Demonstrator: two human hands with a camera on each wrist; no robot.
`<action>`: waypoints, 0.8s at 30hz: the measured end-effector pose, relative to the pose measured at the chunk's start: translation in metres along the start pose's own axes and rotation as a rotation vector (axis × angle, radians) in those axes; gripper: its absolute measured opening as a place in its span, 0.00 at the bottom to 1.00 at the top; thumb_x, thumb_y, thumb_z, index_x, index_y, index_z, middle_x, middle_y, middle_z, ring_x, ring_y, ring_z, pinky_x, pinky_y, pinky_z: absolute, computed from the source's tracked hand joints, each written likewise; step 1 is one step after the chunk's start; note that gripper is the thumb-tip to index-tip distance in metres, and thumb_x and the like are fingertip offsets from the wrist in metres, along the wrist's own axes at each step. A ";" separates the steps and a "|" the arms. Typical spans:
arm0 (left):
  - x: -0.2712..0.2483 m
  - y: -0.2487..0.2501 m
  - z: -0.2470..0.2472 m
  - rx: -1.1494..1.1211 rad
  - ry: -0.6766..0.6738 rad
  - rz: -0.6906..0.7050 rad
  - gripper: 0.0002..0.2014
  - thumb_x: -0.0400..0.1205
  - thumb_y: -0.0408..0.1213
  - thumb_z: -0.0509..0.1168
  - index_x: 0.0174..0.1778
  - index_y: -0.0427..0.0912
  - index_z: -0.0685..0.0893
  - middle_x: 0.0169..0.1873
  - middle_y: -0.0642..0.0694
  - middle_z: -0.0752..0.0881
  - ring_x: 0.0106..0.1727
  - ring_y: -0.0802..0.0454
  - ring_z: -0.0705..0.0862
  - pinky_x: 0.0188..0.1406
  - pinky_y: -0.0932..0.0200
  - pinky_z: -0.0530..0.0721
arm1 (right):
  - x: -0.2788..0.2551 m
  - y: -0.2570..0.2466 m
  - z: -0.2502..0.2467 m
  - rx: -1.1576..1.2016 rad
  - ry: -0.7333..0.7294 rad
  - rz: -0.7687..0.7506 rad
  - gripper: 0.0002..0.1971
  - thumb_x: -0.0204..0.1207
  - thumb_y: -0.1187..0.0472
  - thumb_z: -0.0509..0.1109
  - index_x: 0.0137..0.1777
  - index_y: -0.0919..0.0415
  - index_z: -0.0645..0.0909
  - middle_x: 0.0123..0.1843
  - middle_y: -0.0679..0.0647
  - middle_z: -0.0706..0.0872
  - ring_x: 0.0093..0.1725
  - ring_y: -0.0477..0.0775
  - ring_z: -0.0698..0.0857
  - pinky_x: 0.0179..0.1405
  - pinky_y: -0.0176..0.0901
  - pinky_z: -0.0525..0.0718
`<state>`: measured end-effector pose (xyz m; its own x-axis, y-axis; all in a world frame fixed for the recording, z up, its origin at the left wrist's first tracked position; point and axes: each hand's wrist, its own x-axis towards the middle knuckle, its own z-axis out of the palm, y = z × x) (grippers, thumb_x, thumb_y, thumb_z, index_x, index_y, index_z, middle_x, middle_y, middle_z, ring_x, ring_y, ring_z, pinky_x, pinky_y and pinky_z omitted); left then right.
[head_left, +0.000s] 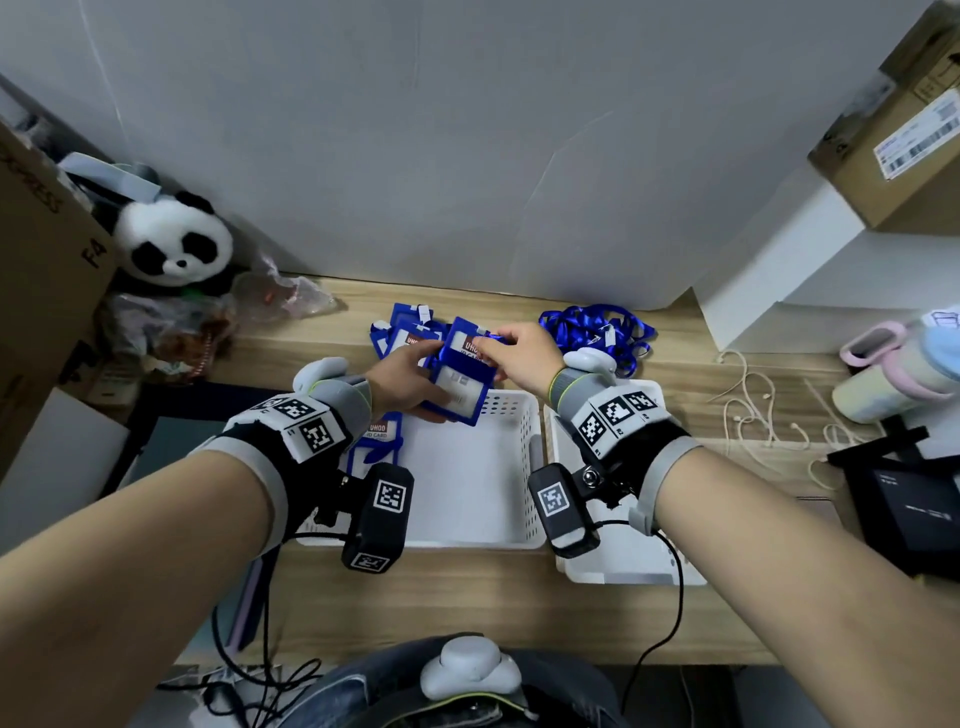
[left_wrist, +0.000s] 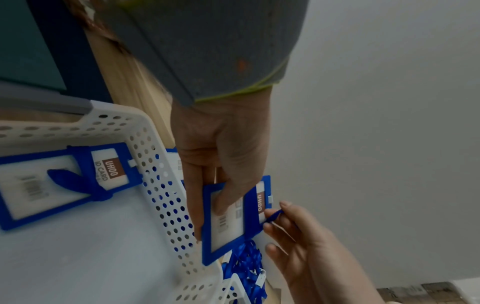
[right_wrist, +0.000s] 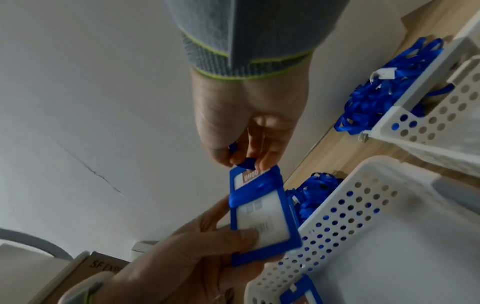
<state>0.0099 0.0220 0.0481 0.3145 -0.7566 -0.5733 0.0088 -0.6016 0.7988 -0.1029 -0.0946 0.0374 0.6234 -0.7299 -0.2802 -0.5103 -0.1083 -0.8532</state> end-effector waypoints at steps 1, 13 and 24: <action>0.000 0.001 0.000 -0.035 -0.014 -0.002 0.36 0.76 0.20 0.67 0.78 0.46 0.65 0.64 0.39 0.81 0.56 0.42 0.82 0.33 0.56 0.90 | 0.001 0.000 0.002 0.027 0.010 -0.010 0.07 0.73 0.58 0.73 0.35 0.58 0.85 0.34 0.53 0.86 0.34 0.51 0.84 0.42 0.50 0.88; -0.001 0.006 0.004 -0.206 -0.088 0.002 0.21 0.76 0.20 0.66 0.62 0.44 0.76 0.55 0.42 0.85 0.50 0.42 0.87 0.43 0.52 0.90 | 0.002 0.000 0.000 -0.187 0.155 -0.115 0.02 0.70 0.63 0.76 0.40 0.56 0.89 0.43 0.52 0.90 0.43 0.48 0.85 0.44 0.37 0.80; -0.001 0.011 0.007 -0.250 -0.105 -0.024 0.14 0.77 0.19 0.65 0.51 0.42 0.79 0.47 0.41 0.87 0.40 0.46 0.90 0.32 0.62 0.89 | -0.006 0.006 -0.003 -0.755 -0.038 -0.367 0.14 0.75 0.61 0.66 0.59 0.59 0.84 0.59 0.54 0.84 0.64 0.55 0.76 0.58 0.41 0.73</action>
<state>0.0031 0.0144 0.0566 0.2109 -0.7735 -0.5977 0.2534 -0.5473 0.7977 -0.1112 -0.0931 0.0355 0.8397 -0.5387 -0.0687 -0.5225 -0.7669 -0.3727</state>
